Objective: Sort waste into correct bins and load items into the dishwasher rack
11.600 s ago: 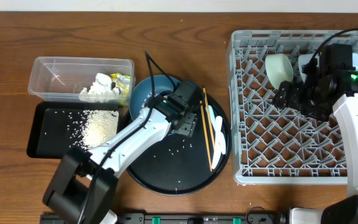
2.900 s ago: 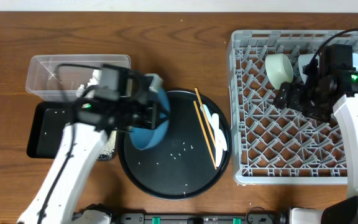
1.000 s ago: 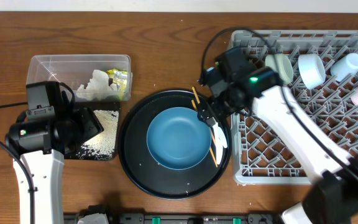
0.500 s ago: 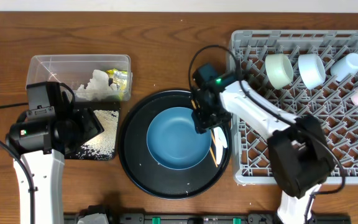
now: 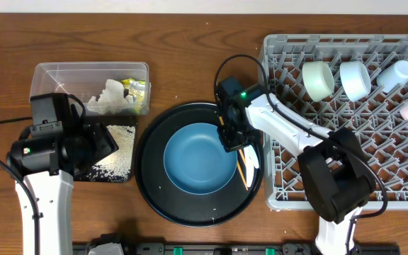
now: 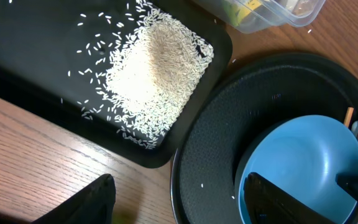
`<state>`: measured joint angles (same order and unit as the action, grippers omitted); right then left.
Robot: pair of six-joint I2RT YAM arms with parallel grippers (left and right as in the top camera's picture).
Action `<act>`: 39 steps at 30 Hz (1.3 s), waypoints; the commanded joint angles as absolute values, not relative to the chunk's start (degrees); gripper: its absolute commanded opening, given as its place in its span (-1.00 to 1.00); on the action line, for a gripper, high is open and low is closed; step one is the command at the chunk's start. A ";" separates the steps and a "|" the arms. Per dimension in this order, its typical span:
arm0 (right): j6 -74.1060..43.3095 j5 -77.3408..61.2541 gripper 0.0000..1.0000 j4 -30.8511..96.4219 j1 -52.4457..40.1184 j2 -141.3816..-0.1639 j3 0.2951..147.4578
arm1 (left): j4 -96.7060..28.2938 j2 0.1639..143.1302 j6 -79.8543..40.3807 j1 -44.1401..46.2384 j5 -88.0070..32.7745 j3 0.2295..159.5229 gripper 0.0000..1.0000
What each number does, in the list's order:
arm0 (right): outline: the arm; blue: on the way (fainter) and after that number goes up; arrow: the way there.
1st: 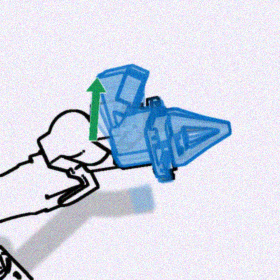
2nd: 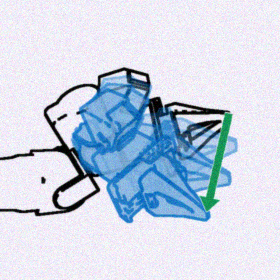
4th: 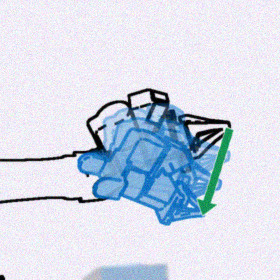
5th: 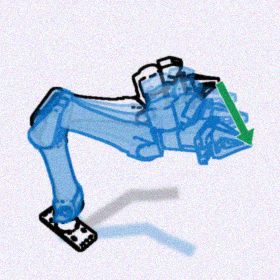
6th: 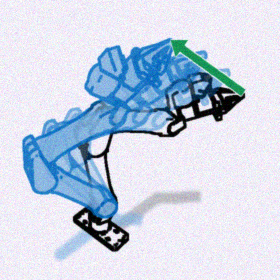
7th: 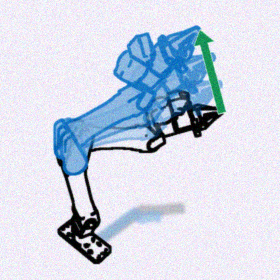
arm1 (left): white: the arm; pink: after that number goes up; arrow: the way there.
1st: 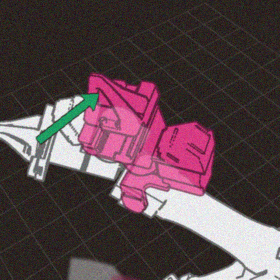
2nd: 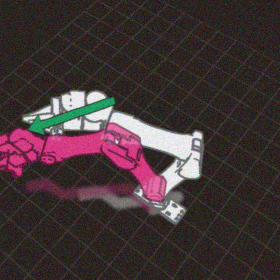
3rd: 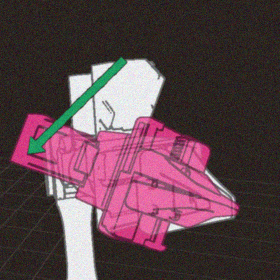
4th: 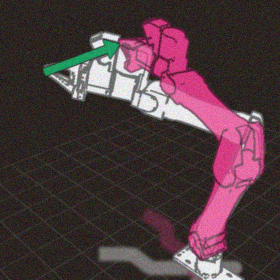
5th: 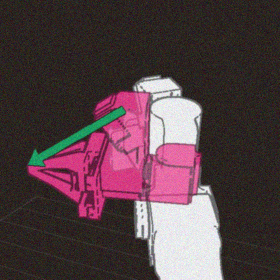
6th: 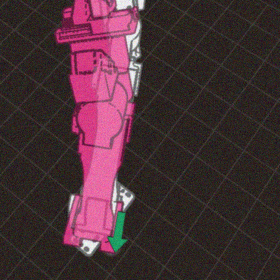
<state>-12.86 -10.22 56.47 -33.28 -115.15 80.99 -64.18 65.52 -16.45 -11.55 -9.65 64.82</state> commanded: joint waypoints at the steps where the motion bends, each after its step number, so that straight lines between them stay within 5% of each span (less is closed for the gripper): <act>1: -14.33 -7.09 -0.97 56.58 -33.43 -112.53 81.97 | -64.45 65.54 -15.73 -11.84 -8.69 63.96 0.36; 16: -14.31 23.00 -0.98 58.02 -28.32 -85.95 87.05 | -64.45 65.54 -15.73 -11.84 -8.71 63.96 0.36; 25: -14.41 49.47 -0.98 63.55 -12.95 -77.93 87.00 | -64.45 65.54 -15.73 -11.84 -8.71 63.96 0.36; 39: -17.76 61.06 -0.97 62.35 4.73 -77.91 81.78 | -64.69 65.54 -15.73 -11.84 -8.73 63.96 0.36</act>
